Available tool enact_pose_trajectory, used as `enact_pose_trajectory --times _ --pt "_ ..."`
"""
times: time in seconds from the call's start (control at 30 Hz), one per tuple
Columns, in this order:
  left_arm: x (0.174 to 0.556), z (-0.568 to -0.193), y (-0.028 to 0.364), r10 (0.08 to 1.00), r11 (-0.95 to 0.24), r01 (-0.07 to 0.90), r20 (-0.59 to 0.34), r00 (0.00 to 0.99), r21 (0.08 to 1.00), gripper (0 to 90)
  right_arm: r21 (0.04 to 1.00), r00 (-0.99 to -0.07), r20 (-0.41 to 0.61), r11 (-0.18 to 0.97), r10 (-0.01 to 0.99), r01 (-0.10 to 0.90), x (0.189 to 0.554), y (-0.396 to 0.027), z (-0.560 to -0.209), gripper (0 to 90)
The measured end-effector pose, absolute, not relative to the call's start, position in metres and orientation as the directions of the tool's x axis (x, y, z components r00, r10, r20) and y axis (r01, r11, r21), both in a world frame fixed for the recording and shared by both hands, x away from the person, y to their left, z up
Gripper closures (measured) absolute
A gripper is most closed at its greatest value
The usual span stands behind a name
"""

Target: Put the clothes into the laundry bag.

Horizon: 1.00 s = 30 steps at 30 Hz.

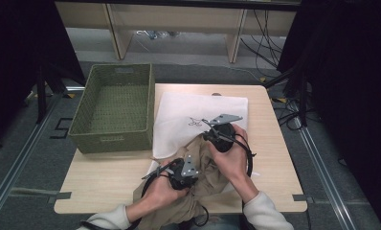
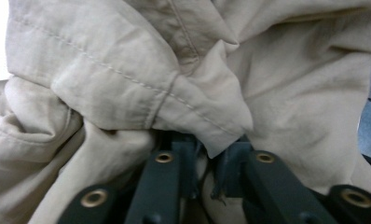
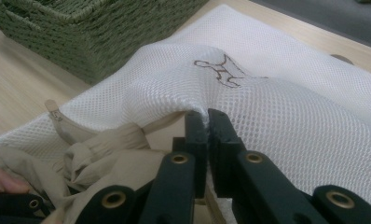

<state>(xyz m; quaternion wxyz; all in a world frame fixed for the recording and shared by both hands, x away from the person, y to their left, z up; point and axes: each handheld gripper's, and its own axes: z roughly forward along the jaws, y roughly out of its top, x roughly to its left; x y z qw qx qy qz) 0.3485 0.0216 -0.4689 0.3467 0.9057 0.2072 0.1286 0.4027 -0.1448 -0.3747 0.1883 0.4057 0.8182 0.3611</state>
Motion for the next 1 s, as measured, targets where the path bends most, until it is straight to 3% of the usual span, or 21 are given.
enact_pose_trajectory --times 0.3,0.43,0.47,0.7,0.87,1.0 --pt "0.356 -0.457 0.028 0.516 -0.569 0.324 0.022 0.856 0.756 86.0 0.755 -0.611 -0.037 0.422 0.791 0.501 0.402 -0.144 -0.374 88.3" --pt "0.361 -0.446 0.028 0.531 -0.528 0.313 0.02 0.847 0.789 86.3 0.758 -0.627 -0.035 0.43 0.778 0.49 0.4 -0.141 -0.371 88.3" --pt "0.362 -0.443 0.027 0.536 -0.513 0.311 0.016 0.844 0.8 86.3 0.752 -0.6 0.003 0.394 0.8 0.529 0.396 -0.139 -0.37 88.3" --pt "0.372 -0.424 0.025 0.561 -0.462 0.286 0.027 0.827 0.839 86.3 0.769 -0.629 -0.043 0.428 0.776 0.475 0.399 -0.142 -0.369 88.3" --pt "0.384 -0.44 0.024 0.578 -0.476 0.328 0.009 0.816 0.816 86.2 0.748 -0.591 -0.002 0.393 0.807 0.535 0.399 -0.143 -0.372 88.3" --pt "0.393 -0.455 0.022 0.593 -0.493 0.358 0.006 0.805 0.793 86.0 0.746 -0.614 -0.023 0.422 0.789 0.515 0.4 -0.142 -0.373 88.3"
